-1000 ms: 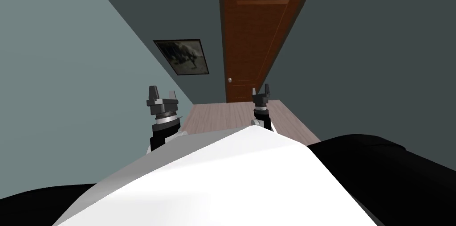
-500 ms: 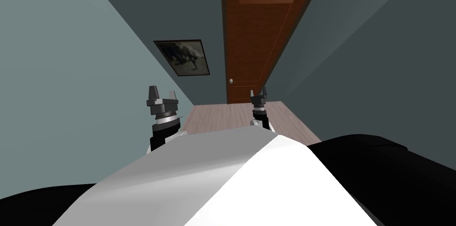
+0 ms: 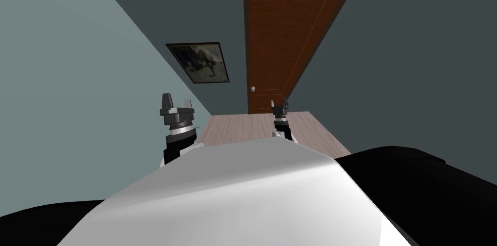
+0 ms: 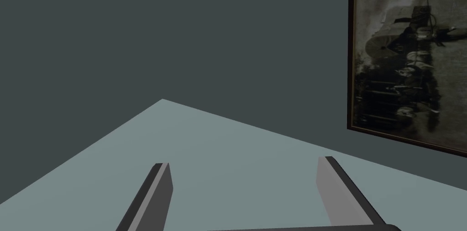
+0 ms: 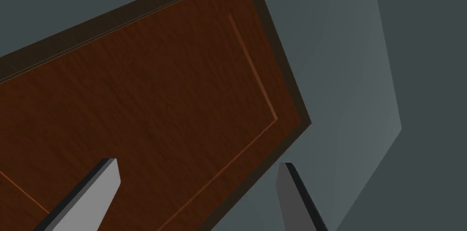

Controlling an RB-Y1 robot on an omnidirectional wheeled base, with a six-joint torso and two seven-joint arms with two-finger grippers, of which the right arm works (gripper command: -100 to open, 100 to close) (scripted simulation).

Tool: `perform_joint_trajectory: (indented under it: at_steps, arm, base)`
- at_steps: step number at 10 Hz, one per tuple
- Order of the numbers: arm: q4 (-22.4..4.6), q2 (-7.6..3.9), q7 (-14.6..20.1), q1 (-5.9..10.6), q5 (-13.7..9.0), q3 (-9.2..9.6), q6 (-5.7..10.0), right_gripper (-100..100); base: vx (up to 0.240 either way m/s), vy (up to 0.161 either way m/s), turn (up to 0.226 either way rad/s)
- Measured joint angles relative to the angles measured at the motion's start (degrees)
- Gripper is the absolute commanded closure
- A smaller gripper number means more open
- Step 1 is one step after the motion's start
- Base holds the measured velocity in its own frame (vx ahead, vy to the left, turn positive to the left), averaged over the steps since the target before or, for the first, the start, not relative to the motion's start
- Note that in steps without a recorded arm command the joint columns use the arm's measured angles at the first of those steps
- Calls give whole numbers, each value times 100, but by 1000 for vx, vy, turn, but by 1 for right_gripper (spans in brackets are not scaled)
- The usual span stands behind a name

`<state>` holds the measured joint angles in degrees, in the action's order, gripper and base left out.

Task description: Pull the door open

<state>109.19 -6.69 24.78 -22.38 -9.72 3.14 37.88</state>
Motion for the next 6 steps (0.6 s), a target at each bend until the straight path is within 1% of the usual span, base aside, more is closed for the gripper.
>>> perform_joint_trajectory:
  at_steps: [1, 2, 4, 6]
  arm:
    - [-66, -43, 121, -25, -45, 15, 20, -100]
    - [-202, -65, 233, 25, -82, 30, 50, -100]
    - [-407, -98, 447, 106, -161, 67, 48, -100]
    - [-640, -167, 694, 149, -250, 93, 105, -100]
  base:
    - [107, 32, 16]
    - [112, 20, 18]
    - [109, 14, 21]
    - [85, 3, 16]
